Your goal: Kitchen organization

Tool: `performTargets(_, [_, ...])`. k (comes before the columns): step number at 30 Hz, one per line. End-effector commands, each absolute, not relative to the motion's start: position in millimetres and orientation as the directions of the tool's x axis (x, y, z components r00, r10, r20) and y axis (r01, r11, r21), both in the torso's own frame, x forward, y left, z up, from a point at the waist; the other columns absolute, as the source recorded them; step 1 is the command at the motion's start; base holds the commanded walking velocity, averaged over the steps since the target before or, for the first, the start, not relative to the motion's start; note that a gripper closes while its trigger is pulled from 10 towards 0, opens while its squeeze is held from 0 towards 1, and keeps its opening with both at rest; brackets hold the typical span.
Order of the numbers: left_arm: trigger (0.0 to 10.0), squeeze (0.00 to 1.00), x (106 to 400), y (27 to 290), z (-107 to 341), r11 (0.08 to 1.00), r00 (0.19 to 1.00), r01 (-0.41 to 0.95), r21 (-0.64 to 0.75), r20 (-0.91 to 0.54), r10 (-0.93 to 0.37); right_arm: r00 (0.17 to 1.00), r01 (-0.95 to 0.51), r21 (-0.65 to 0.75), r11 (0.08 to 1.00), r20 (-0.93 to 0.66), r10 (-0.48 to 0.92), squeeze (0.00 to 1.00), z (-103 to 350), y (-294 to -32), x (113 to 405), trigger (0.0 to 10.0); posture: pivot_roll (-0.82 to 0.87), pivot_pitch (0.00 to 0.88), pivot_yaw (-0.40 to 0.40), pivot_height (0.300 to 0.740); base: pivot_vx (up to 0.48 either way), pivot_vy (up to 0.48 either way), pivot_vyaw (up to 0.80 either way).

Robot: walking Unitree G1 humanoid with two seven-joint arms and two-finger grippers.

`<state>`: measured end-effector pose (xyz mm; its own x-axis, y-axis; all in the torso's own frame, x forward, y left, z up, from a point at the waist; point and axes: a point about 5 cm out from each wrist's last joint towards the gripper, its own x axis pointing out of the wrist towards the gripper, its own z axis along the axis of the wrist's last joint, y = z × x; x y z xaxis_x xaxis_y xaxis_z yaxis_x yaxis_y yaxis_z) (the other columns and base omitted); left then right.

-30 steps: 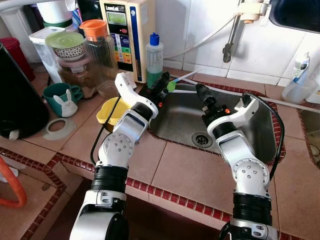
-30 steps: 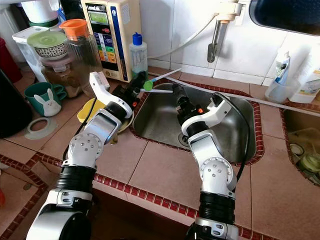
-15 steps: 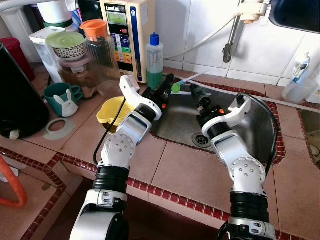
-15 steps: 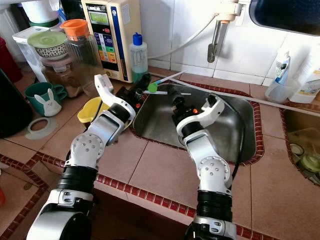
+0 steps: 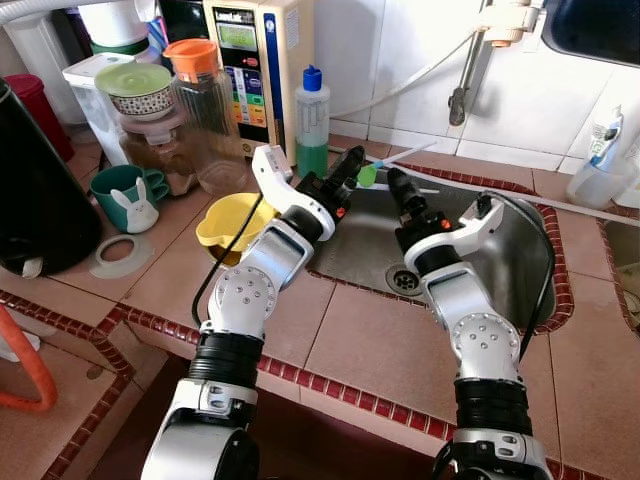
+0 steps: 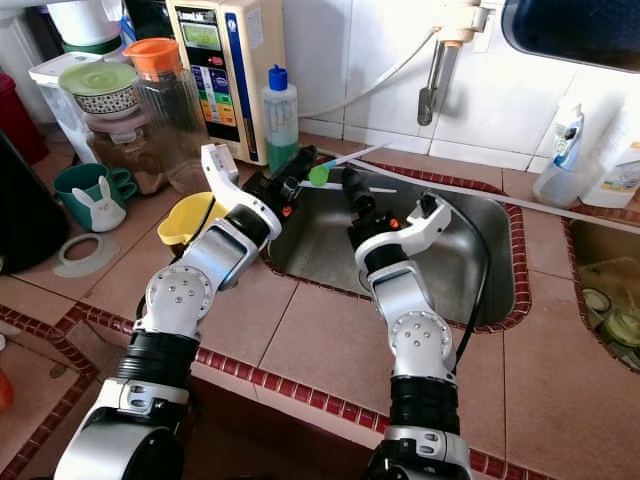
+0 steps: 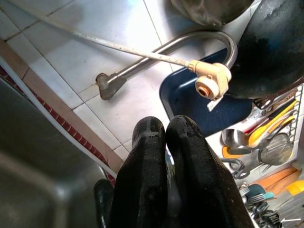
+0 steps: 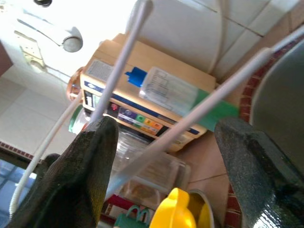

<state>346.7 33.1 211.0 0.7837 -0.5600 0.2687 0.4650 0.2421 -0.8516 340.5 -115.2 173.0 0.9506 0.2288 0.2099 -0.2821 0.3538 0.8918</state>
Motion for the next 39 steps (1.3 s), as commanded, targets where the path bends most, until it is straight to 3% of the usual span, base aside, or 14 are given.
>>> performTargets(1, [10.0,0.00,324.2,-22.7,222.3,0.031,0.723,0.443,-0.896,0.337,-0.603,0.929,-0.333,0.903,0.270,0.265,0.260,0.00,189.0,-88.8,346.0,0.0,0.08,0.000,0.027,0.740,0.000,0.000,0.00])
performTargets(39, [10.0,0.00,319.8,-26.6,215.5,0.013,0.730,0.389,-0.921,0.300,-0.614,0.931,-0.334,0.910,0.245,0.278,0.237,0.00,191.5,-88.7,349.3,0.0,0.08,0.000,0.029,0.740,0.000,0.000,0.00])
